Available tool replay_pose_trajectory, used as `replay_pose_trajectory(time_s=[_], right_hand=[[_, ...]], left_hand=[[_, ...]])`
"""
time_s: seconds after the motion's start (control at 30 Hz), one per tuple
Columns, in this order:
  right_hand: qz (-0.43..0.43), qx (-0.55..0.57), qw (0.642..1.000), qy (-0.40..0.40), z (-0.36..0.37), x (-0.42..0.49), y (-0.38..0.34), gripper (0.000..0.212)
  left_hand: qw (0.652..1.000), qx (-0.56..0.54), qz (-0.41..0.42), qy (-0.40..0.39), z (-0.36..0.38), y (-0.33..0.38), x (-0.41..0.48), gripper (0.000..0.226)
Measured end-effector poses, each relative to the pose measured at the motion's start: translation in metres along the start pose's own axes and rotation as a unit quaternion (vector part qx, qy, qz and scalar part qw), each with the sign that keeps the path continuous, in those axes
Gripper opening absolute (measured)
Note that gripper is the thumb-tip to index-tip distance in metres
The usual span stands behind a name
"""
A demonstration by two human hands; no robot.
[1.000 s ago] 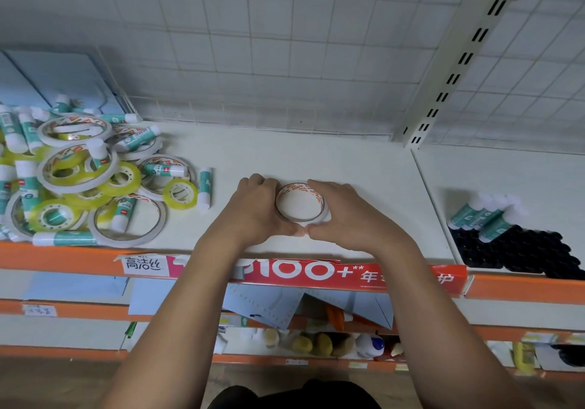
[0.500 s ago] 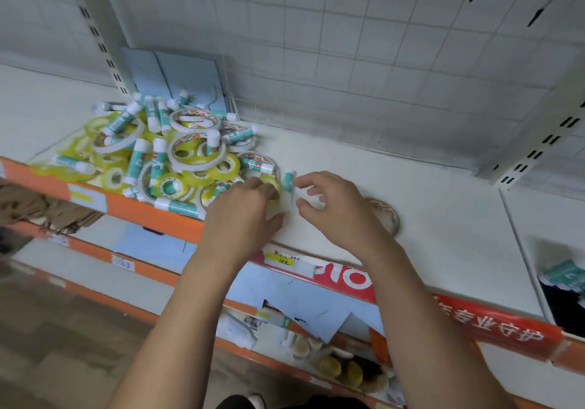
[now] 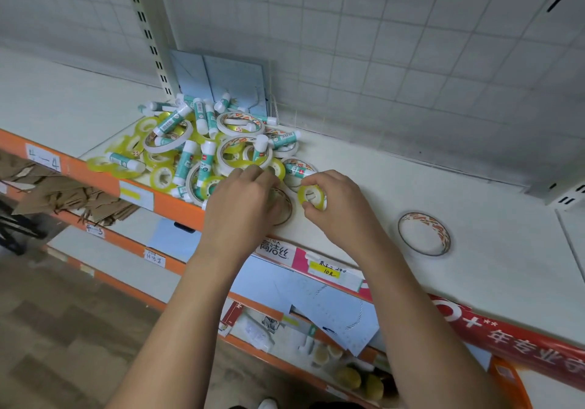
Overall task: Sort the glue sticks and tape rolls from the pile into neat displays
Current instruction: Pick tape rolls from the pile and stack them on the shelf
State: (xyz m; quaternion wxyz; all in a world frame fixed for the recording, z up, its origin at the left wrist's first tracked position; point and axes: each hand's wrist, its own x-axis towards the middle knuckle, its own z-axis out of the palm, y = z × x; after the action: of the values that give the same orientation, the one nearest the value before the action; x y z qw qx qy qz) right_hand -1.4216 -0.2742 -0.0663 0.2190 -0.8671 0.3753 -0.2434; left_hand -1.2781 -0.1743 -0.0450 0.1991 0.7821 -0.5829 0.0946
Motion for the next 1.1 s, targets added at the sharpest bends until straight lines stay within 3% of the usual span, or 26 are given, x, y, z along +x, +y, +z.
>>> replay_pose_trajectory(time_s=[0.17, 0.3, 0.6, 0.83, 1.1], right_hand=[[0.034, -0.078, 0.996, -0.027, 0.005, 0.010, 0.007, 0.050], [0.036, -0.116, 0.991, -0.047, 0.012, 0.015, 0.006, 0.051], [0.030, 0.021, 0.999, -0.011, 0.002, 0.012, -0.001, 0.050], [0.042, 0.049, 0.998, 0.007, -0.006, 0.003, -0.002, 0.050], [0.081, 0.012, 0.996, 0.028, -0.025, -0.020, 0.017, 0.048]], left_hand=[[1.000, 0.026, 0.012, -0.001, 0.009, -0.003, 0.012, 0.032], [0.999, 0.037, -0.010, 0.002, 0.013, -0.003, 0.015, 0.035], [0.999, 0.023, -0.022, 0.014, 0.023, -0.010, 0.022, 0.025], [0.997, -0.044, 0.051, 0.031, 0.027, 0.002, 0.024, 0.027], [0.993, -0.065, 0.101, -0.007, 0.035, 0.030, 0.019, 0.032]])
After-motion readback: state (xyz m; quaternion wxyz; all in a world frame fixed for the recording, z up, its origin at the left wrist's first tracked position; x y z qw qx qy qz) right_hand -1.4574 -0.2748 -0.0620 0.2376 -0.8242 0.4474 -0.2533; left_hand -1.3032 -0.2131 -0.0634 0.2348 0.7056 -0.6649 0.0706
